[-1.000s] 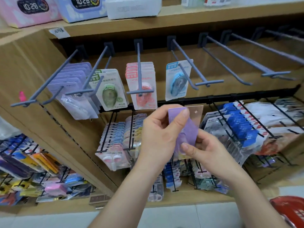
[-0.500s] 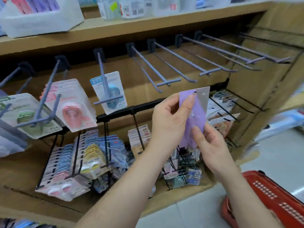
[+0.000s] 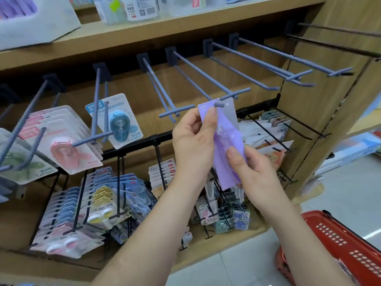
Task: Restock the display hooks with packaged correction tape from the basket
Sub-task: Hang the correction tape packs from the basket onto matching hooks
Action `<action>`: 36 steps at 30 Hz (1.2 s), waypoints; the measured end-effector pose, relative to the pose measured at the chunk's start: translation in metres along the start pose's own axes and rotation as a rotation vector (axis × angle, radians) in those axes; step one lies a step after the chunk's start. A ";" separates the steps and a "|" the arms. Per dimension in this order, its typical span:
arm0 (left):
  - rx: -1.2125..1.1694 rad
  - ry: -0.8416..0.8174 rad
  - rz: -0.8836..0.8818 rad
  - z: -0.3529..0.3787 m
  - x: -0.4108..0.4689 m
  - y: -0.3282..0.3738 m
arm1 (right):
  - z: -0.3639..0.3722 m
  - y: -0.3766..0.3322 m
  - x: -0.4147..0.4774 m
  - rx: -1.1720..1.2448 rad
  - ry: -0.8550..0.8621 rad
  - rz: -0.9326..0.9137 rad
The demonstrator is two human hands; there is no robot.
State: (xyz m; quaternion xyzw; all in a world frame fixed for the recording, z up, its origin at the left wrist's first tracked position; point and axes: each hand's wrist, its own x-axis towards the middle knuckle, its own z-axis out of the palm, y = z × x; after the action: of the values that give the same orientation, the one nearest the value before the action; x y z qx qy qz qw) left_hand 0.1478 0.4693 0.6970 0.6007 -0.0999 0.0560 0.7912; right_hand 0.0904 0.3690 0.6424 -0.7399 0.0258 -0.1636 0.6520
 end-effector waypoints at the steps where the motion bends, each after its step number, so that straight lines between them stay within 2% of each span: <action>1: 0.002 -0.015 -0.020 -0.002 0.000 0.001 | 0.000 0.000 0.001 0.022 -0.014 0.017; 6: 0.174 -0.179 -0.113 -0.027 -0.002 0.004 | -0.004 0.001 0.005 0.135 -0.042 0.087; 9: 0.313 -0.122 -0.099 -0.032 0.002 0.004 | -0.004 0.004 0.008 0.140 -0.041 0.103; 14: 0.473 0.028 -0.059 -0.034 0.034 -0.013 | -0.009 0.013 0.005 -0.075 0.093 0.165; 16: 0.559 0.016 -0.031 -0.039 0.048 -0.021 | -0.014 0.017 -0.005 -0.075 0.121 0.198; 19: 0.686 -0.086 -0.022 -0.047 0.056 -0.031 | -0.023 0.026 -0.026 -0.145 0.095 0.238; 24: 0.685 -0.072 0.008 -0.073 -0.002 -0.048 | -0.046 0.042 -0.078 -0.411 0.063 0.335; 31: 0.788 -0.501 -0.018 -0.093 -0.103 -0.089 | -0.086 0.066 -0.180 -0.686 0.106 0.517; 36: 0.856 -0.727 0.079 -0.070 -0.149 -0.133 | -0.126 0.093 -0.257 -0.761 0.235 0.711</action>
State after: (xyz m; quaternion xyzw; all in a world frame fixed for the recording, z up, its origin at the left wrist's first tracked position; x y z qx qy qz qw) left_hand 0.0373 0.5052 0.5207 0.8447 -0.3569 -0.0893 0.3888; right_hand -0.1709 0.2991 0.5108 -0.8464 0.4053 0.0065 0.3454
